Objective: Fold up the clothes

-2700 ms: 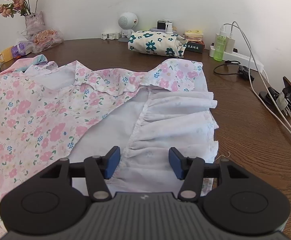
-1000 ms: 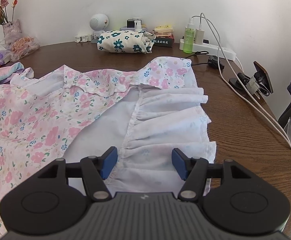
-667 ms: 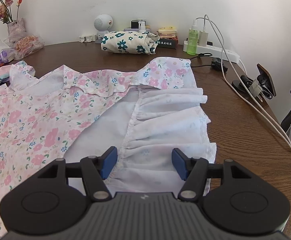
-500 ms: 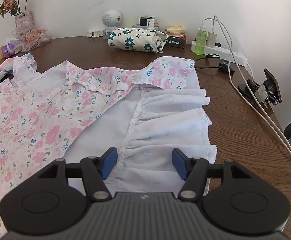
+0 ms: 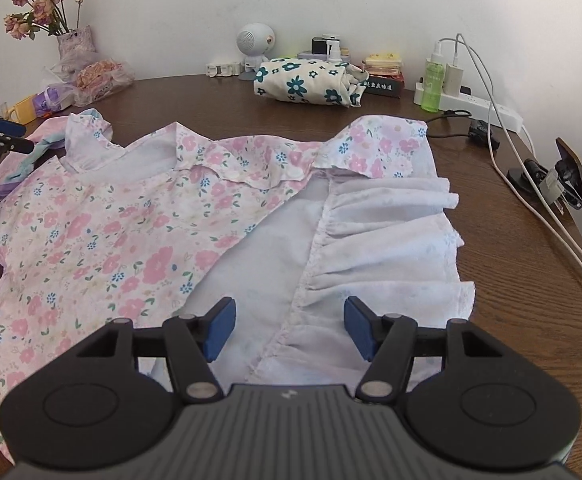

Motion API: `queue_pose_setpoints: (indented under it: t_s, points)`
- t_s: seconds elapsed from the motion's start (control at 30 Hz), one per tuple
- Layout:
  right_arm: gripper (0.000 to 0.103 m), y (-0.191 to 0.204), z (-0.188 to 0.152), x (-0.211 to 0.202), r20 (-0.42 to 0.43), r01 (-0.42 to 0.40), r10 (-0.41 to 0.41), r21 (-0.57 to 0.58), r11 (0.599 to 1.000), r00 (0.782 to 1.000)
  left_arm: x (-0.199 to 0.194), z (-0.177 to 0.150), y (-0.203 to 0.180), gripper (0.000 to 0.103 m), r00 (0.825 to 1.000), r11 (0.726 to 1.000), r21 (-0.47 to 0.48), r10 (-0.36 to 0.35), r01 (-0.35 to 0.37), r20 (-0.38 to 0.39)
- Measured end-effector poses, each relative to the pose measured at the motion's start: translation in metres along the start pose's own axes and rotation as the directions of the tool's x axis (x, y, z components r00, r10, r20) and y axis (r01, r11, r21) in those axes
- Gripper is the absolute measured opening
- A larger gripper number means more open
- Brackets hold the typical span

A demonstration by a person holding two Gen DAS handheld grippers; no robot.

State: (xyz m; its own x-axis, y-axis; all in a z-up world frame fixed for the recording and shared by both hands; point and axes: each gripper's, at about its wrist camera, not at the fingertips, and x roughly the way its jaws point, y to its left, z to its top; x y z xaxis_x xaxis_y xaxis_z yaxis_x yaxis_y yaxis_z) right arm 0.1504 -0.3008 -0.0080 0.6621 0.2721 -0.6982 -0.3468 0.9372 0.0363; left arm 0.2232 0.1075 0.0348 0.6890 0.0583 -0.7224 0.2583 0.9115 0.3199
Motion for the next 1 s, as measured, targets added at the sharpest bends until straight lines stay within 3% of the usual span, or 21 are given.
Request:
queue_pose_setpoints:
  t_s: [0.23,0.3,0.33,0.37,0.5,0.53,0.6,0.67,0.73,0.8,0.9,1.0]
  points:
    - [0.064,0.000,-0.005,-0.001,-0.003,0.006,-0.006,-0.008,1.000,1.000,0.056,0.017,0.009,0.044,0.988,0.992,-0.051,-0.117,0.112,-0.103]
    - [0.065,0.001,-0.005,0.000,-0.004,0.008,-0.008,-0.012,1.000,1.000,0.061,0.019,0.012,0.039,0.982,0.987,-0.083,-0.145,0.135,-0.120]
    - [0.065,0.002,-0.005,0.000,-0.005,0.008,-0.009,-0.015,1.000,1.000,0.062,0.020,0.014,0.023,0.978,0.983,-0.106,-0.164,0.151,-0.128]
    - [0.065,0.002,-0.004,0.000,-0.006,0.009,-0.009,-0.017,1.000,1.000,0.062,0.021,0.014,0.001,0.974,0.978,-0.123,-0.182,0.166,-0.134]
    - [0.068,0.003,-0.005,0.001,-0.002,0.007,-0.007,-0.019,1.000,1.000,0.056,0.017,-0.003,0.000,0.991,0.999,-0.013,-0.042,0.041,-0.123]
    - [0.069,0.003,-0.005,0.001,-0.001,0.006,-0.006,-0.020,1.000,1.000,0.053,0.015,-0.006,0.000,0.994,0.999,0.034,0.022,-0.018,-0.106]
    - [0.069,0.004,-0.006,0.001,0.002,0.005,-0.005,-0.022,1.000,1.000,0.046,0.012,-0.011,0.000,0.987,0.984,0.116,0.145,-0.136,-0.067]
    - [0.070,0.004,-0.006,0.001,0.004,0.003,-0.003,-0.025,1.000,1.000,0.038,0.010,-0.016,0.000,0.966,0.946,0.208,0.257,-0.248,-0.014]
    - [0.070,0.004,-0.006,0.001,0.004,0.001,-0.001,-0.028,1.000,1.000,0.038,0.012,-0.006,0.000,0.986,0.982,0.115,0.155,-0.148,-0.057]
    - [0.070,0.005,-0.006,0.001,0.006,-0.001,0.001,-0.029,1.000,1.000,0.038,0.014,0.004,0.010,0.995,0.999,0.018,0.048,-0.046,-0.090]
    - [0.072,0.006,-0.007,0.001,0.012,-0.003,0.003,-0.031,1.000,1.000,0.042,0.012,0.018,0.026,0.994,0.992,-0.113,-0.066,0.056,-0.087]
    - [0.074,0.006,-0.008,0.001,0.017,-0.006,0.007,-0.034,0.999,1.000,0.051,0.008,0.031,0.038,0.990,0.976,-0.209,-0.091,0.067,-0.106]
